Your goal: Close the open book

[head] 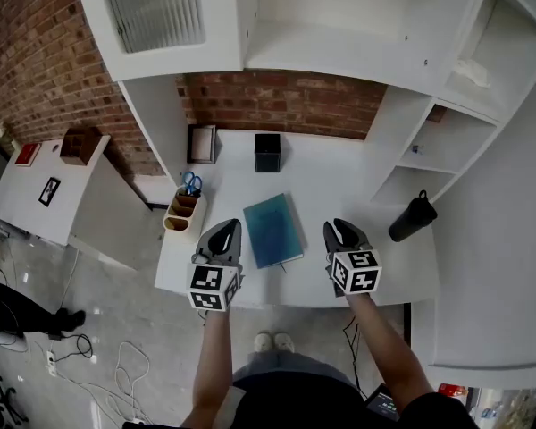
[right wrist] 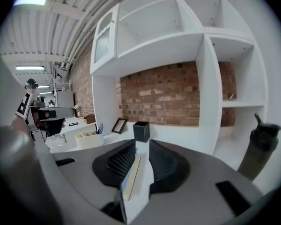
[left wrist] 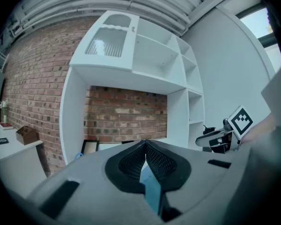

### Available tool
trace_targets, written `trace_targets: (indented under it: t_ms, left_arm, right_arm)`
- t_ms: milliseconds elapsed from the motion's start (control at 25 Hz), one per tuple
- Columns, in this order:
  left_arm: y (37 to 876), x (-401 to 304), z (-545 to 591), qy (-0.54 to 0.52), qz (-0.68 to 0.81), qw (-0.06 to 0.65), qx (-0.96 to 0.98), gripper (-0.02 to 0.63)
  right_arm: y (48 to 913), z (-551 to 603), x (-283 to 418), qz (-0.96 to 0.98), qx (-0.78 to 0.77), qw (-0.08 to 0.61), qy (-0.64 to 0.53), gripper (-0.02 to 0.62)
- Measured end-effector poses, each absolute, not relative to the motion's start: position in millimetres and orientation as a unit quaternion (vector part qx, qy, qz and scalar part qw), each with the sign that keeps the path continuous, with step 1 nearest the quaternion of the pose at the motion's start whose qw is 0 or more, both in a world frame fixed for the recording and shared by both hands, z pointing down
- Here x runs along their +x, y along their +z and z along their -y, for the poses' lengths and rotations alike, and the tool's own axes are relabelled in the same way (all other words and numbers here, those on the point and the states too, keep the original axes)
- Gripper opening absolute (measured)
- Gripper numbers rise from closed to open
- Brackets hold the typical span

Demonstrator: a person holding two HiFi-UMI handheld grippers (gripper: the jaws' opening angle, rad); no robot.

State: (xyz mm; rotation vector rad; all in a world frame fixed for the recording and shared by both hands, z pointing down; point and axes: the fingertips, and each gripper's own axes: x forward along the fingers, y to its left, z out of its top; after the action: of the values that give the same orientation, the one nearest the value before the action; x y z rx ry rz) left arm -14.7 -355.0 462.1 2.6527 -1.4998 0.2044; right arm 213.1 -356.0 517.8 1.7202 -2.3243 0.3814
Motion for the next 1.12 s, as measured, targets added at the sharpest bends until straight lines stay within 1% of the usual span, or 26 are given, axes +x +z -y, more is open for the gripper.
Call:
trace_targets:
  t_ms: [80,240,440,640,1120]
  left_arm:
    - [451,-7,357,0.061,0.487,0.037,0.871,0.009]
    - [429,5,364,0.05,0.483,0.02,0.874,0.009]
    - [396,20,374,0.037,0.474,-0.01,0.88,0.009]
    - [372,32,380,0.028,0.467,-0.03,0.883,0.009]
    - [375,28,389,0.025,0.47,-0.033,0.881,0.009]
  right_arm:
    - [489,358,220,0.791,0.598,0.094,0.089,0.056]
    - [440,363,225,0.788,0.612,0.045,0.047,0.02]
    - [400,365,226,0.78,0.625,0.008,0.018,0.007]
    - [381,367,229,0.773,0.634,-0.009,0.007,0.0]
    - [389,358,237,0.763,0.646,-0.025,0.016,-0.002]
